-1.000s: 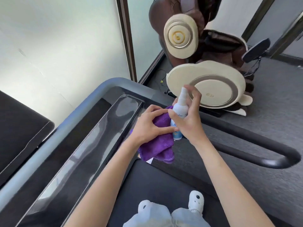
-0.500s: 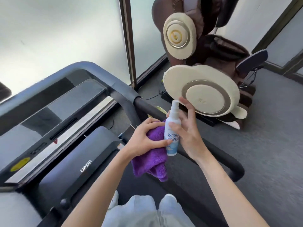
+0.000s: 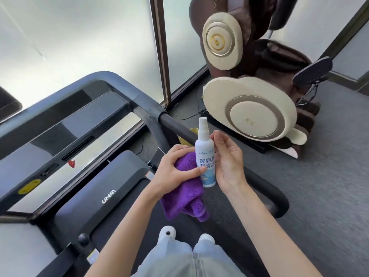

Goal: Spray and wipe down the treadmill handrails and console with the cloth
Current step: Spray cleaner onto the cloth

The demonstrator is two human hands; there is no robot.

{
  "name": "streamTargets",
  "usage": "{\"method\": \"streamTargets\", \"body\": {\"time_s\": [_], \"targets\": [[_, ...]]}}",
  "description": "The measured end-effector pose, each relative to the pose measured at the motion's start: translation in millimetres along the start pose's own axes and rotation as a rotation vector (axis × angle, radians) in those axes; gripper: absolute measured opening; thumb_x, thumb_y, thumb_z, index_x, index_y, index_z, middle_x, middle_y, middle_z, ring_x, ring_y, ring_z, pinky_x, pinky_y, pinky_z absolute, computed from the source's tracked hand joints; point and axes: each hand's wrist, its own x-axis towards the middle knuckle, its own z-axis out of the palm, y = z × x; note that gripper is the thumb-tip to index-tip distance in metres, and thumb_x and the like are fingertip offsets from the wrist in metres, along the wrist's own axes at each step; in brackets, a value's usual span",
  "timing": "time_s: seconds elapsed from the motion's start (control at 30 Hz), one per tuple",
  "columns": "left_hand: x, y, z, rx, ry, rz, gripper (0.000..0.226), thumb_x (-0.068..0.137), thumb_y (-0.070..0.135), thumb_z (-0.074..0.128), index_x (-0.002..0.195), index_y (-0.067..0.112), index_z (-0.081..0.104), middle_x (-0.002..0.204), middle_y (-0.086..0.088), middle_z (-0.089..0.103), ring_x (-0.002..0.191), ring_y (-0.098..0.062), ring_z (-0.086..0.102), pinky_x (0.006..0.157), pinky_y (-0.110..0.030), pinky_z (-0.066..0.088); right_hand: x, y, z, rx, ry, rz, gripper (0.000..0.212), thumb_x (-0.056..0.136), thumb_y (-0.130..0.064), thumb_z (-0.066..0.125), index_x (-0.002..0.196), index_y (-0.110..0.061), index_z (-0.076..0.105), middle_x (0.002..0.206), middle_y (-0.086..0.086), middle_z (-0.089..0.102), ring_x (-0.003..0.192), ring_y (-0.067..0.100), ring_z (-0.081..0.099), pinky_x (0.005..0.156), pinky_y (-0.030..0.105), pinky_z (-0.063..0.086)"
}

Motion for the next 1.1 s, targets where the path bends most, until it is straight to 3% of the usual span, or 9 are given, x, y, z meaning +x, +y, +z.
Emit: {"method": "streamTargets", "body": {"time_s": [0.13, 0.23, 0.4, 0.57, 0.7, 0.77, 0.87, 0.97, 1.1], "targets": [[0.7, -2.8, -12.8, 0.009, 0.026, -0.002, 0.049, 0.063, 0.041, 0.08, 0.108, 0.022, 0.072, 0.114, 0.002, 0.059, 0.107, -0.004, 0.058, 0.098, -0.019, 0.041, 0.6, 7.6, 7.9, -0.12, -0.088, -0.057, 0.06, 0.065, -0.053, 0.089, 0.104, -0.019, 0.059, 0.102, 0.007, 0.064, 0.092, 0.023, 0.062, 0.086, 0.041, 0.053], [2.7, -4.0, -20.3, 0.034, 0.041, -0.003, 0.047, 0.063, 0.044, 0.079, 0.106, 0.027, 0.072, 0.113, 0.004, 0.059, 0.107, -0.003, 0.057, 0.099, -0.021, 0.042, 1.3, 15.6, 11.7, -0.375, -0.184, -0.187, 0.053, 0.084, -0.038, 0.074, 0.128, -0.037, 0.045, 0.117, 0.013, 0.06, 0.099, 0.018, 0.066, 0.091, 0.038, 0.054], [5.9, -9.1, -28.0, 0.088, 0.088, 0.028, 0.036, 0.072, 0.025, 0.085, 0.105, 0.021, 0.072, 0.111, 0.003, 0.059, 0.106, -0.009, 0.058, 0.098, -0.028, 0.044, 2.9, 24.3, 20.8, -0.817, -0.289, -0.473, 0.057, 0.09, -0.026, 0.07, 0.133, -0.044, 0.037, 0.105, 0.014, 0.062, 0.091, 0.018, 0.064, 0.087, 0.03, 0.053], [7.0, -13.3, -30.1, 0.093, 0.123, 0.043, 0.039, 0.072, 0.024, 0.085, 0.109, 0.023, 0.071, 0.113, 0.002, 0.059, 0.107, -0.008, 0.057, 0.099, -0.028, 0.044, 9.0, 20.5, 25.1, -0.864, -0.355, -0.389, 0.064, 0.098, -0.006, 0.064, 0.138, -0.044, 0.032, 0.119, 0.012, 0.058, 0.091, 0.022, 0.062, 0.084, 0.019, 0.051], [8.8, -14.2, -30.0, 0.113, 0.122, 0.056, 0.039, 0.071, 0.027, 0.085, 0.106, 0.031, 0.069, 0.112, 0.003, 0.058, 0.106, -0.006, 0.057, 0.098, -0.025, 0.043, 11.5, 19.2, 27.2, -0.87, -0.346, -0.337, 0.065, 0.099, -0.005, 0.062, 0.138, -0.045, 0.029, 0.141, -0.007, 0.045, 0.11, 0.03, 0.06, 0.099, 0.04, 0.053], [9.7, -14.0, -31.0, 0.092, 0.089, 0.037, 0.04, 0.068, 0.037, 0.084, 0.104, 0.032, 0.069, 0.111, 0.005, 0.059, 0.105, -0.003, 0.057, 0.098, -0.023, 0.042, 11.2, 17.8, 25.3, -0.843, -0.338, -0.332, 0.058, 0.098, -0.012, 0.06, 0.139, -0.041, 0.03, 0.142, -0.004, 0.042, 0.109, 0.024, 0.062, 0.097, 0.036, 0.053], [9.5, -19.2, -38.1, 0.049, 0.068, 0.001, 0.039, 0.066, 0.043, 0.083, 0.102, 0.033, 0.071, 0.11, 0.011, 0.06, 0.104, 0.002, 0.057, 0.099, -0.023, 0.042, 13.3, 15.1, 18.3, -0.757, -0.295, -0.344, 0.057, 0.093, -0.011, 0.056, 0.139, -0.033, 0.031, 0.128, -0.009, 0.046, 0.086, 0.003, 0.06, 0.083, 0.019, 0.053], [7.6, -29.8, -49.3, 0.002, 0.117, -0.054, 0.03, 0.073, 0.033, 0.084, 0.1, 0.038, 0.071, 0.111, 0.015, 0.061, 0.105, -0.003, 0.059, 0.102, -0.035, 0.045, 18.8, 9.3, 7.7, -0.738, -0.231, -0.297, 0.067, 0.093, -0.002, 0.059, 0.137, -0.046, 0.033, 0.097, 0.011, 0.054, 0.066, 0.018, 0.057, 0.069, 0.032, 0.059], [6.2, -38.7, -63.2, -0.053, 0.174, -0.112, 0.032, 0.065, 0.048, 0.079, 0.095, 0.045, 0.07, 0.113, 0.017, 0.062, 0.106, -0.008, 0.06, 0.1, -0.043, 0.048, 31.3, 5.5, -7.4, -1.047, -0.143, -0.255, 0.067, 0.091, -0.004, 0.069, 0.129, -0.054, 0.043, 0.07, 0.0, 0.058, 0.042, 0.022, 0.058, 0.046, 0.04, 0.058]]}}
